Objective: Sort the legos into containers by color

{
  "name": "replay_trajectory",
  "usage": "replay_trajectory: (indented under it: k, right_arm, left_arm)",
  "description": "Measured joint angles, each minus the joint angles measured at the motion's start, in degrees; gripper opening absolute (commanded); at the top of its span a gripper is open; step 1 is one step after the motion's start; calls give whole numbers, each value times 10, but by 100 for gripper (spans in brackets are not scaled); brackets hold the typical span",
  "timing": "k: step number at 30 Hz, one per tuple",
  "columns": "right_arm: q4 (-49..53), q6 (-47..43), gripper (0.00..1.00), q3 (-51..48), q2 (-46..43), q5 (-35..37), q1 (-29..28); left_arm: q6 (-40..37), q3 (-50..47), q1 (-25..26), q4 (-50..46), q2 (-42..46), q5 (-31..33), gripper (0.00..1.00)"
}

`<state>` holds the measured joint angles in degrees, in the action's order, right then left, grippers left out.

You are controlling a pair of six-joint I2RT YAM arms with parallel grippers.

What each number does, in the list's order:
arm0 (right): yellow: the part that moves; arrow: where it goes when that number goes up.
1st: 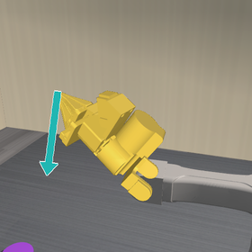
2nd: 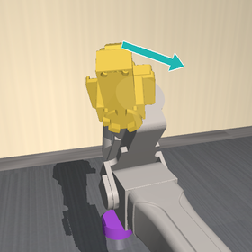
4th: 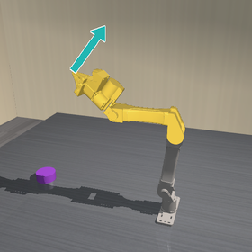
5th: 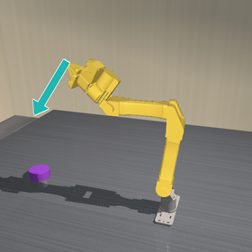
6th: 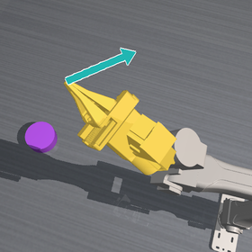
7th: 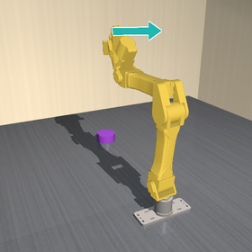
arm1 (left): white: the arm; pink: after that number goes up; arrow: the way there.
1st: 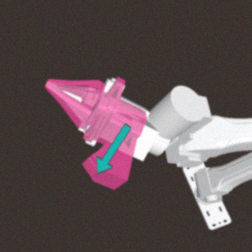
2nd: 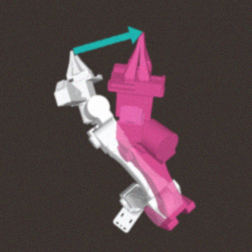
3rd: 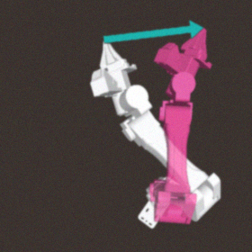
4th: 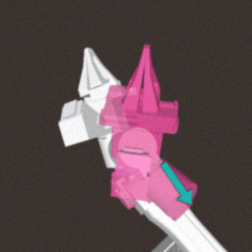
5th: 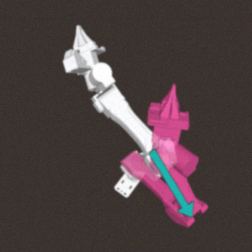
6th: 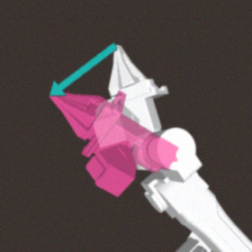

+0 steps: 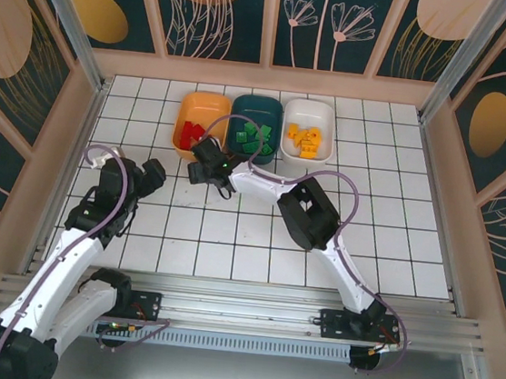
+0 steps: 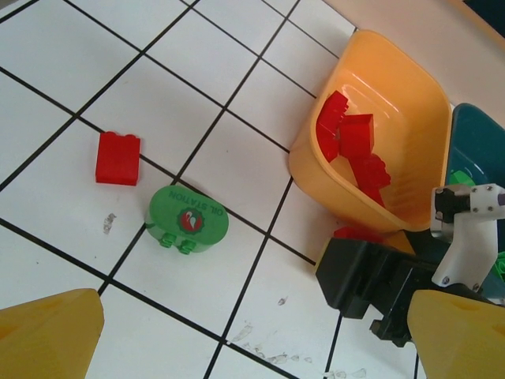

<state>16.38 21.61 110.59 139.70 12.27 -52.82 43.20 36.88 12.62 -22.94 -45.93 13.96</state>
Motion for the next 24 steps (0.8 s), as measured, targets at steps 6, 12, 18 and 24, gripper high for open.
replay_trajectory:
  k: [6,12,18,24]
  right_arm:
    - [-14,3,58,0,5,4,2]
    - [-21,3,46,2,7,8,2]
    - [-68,2,43,-49,-16,8,1]
    - [-87,0,42,-156,-103,13,-14]
  left_arm:
    - [3,0,0,3,-11,-10,98]
    - [10,-1,0,19,-12,-25,98]
    - [13,-6,0,36,-27,-33,98]
    - [17,-25,0,50,-36,-32,99]
